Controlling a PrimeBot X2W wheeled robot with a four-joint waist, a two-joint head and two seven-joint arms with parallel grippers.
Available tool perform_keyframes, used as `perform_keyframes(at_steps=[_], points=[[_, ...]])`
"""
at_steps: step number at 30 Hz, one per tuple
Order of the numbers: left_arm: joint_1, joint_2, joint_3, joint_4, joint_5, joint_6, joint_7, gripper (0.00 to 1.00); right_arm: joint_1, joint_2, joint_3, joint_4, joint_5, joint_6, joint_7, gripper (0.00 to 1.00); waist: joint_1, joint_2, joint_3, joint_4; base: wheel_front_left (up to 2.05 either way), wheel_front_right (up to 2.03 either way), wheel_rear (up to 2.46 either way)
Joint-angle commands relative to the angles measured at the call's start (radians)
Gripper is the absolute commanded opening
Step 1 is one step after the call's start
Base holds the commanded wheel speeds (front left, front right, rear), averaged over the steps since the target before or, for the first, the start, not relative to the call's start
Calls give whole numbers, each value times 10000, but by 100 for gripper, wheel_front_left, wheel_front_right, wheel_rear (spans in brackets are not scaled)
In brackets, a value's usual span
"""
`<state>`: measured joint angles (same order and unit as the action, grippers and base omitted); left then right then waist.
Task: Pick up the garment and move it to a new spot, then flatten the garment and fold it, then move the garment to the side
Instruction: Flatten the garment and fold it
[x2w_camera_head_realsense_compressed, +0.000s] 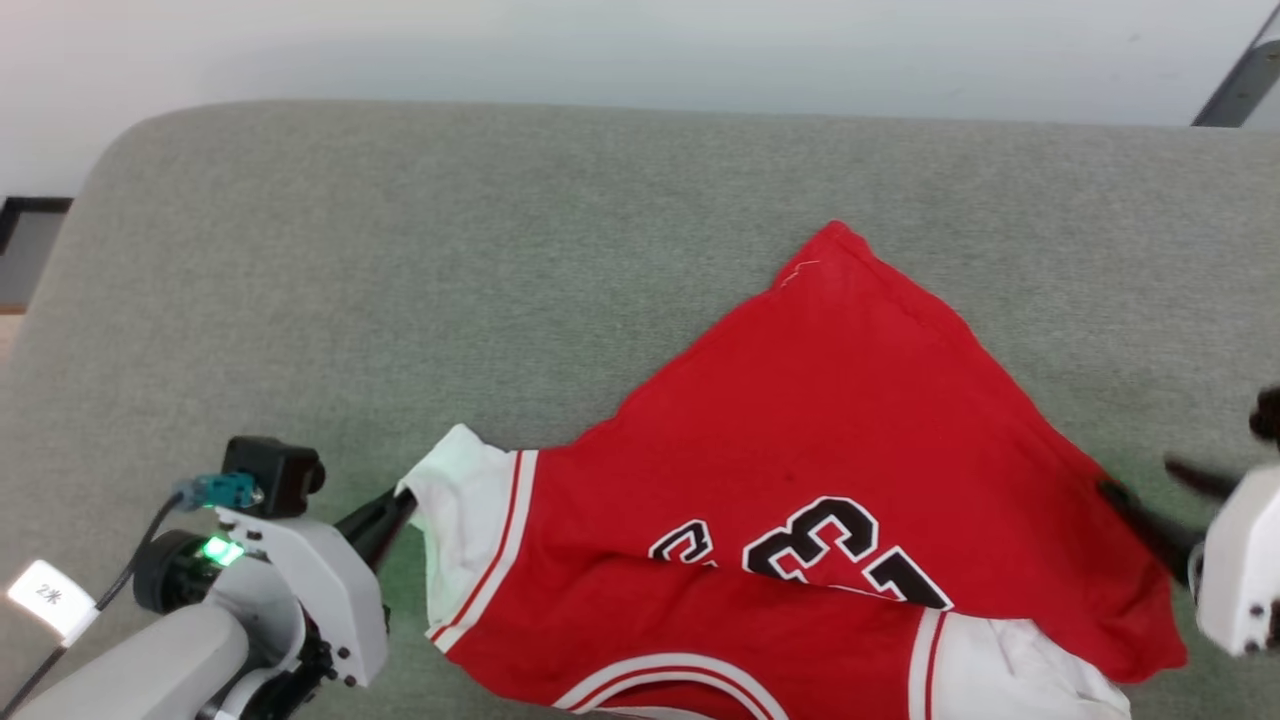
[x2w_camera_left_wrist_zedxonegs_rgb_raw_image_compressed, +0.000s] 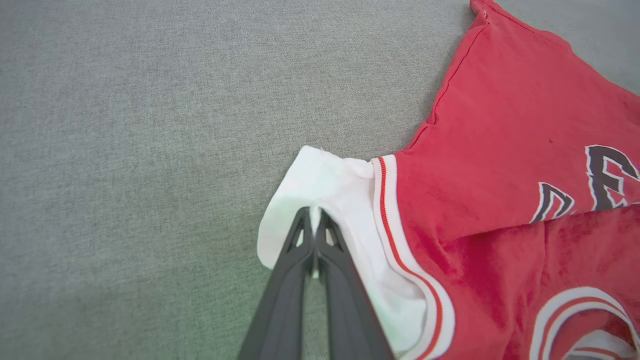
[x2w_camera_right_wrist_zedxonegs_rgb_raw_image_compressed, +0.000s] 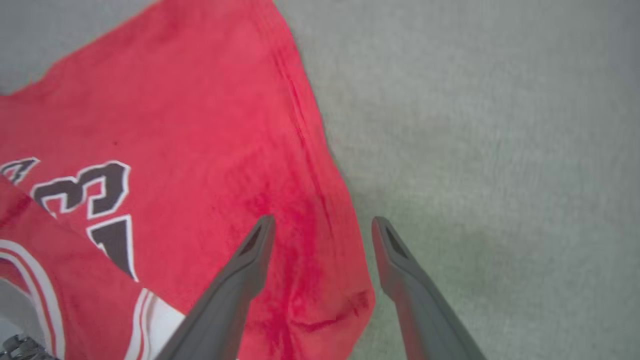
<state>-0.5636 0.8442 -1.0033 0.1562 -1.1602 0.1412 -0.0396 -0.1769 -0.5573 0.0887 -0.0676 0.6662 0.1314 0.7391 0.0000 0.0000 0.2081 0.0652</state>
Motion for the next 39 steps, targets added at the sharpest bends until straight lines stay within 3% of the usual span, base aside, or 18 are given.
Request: perform_keyframes(at_steps=[1, 8, 11, 16, 27, 35, 36, 37, 39], points=[[-102, -90, -23, -41, 103, 9, 28, 0, -445, 123, 5, -387, -264, -15, -222, 100, 0, 0, 99, 186, 0, 0, 0], [-435, -378, -109, -6, 251, -142, 125, 0, -2352, 459, 1066, 93, -999, -15, -1567, 100, 0, 0, 424, 672, 0, 0, 0], [-779, -711, -157, 125, 370, -350, 165, 0, -3900, 668, 1925, 1721, -1278, -15, -2717, 100, 0, 0, 706, 1119, 0, 0, 0], [-1191, -1176, -285, 462, 553, -606, 236, 0, -5729, 796, 3118, 4237, -1067, -15, -3209, 100, 0, 0, 1059, 1671, 0, 0, 0], [-1790, -1996, -463, 1248, 765, -1148, 148, 0, -8115, 879, 5199, 8059, -137, -15, -2137, 100, 0, 0, 1711, 2468, 0, 0, 0], [-2030, -2294, -496, 1865, 782, -1510, 36, 0, -8578, 907, 6624, 9569, 713, -15, -340, 100, 0, 0, 1842, 2643, 0, 0, 0], [-2054, -2307, -500, 1943, 786, -1522, 37, 0, -8599, 893, 6771, 9609, 858, -15, -164, 35, 0, 0, 1848, 2646, 0, 0, 0], [-2071, -2328, -508, 2002, 788, -1571, 27, 0, -8618, 876, 6915, 9615, 1000, -15, -26, 0, 0, 0, 1851, 2640, 0, 0, 0], [-2137, -2365, -499, 2124, 772, -1636, 37, 0, -8754, 702, 7208, 9541, 1102, -15, -20, 0, 0, 0, 1852, 2628, 0, 0, 0]])
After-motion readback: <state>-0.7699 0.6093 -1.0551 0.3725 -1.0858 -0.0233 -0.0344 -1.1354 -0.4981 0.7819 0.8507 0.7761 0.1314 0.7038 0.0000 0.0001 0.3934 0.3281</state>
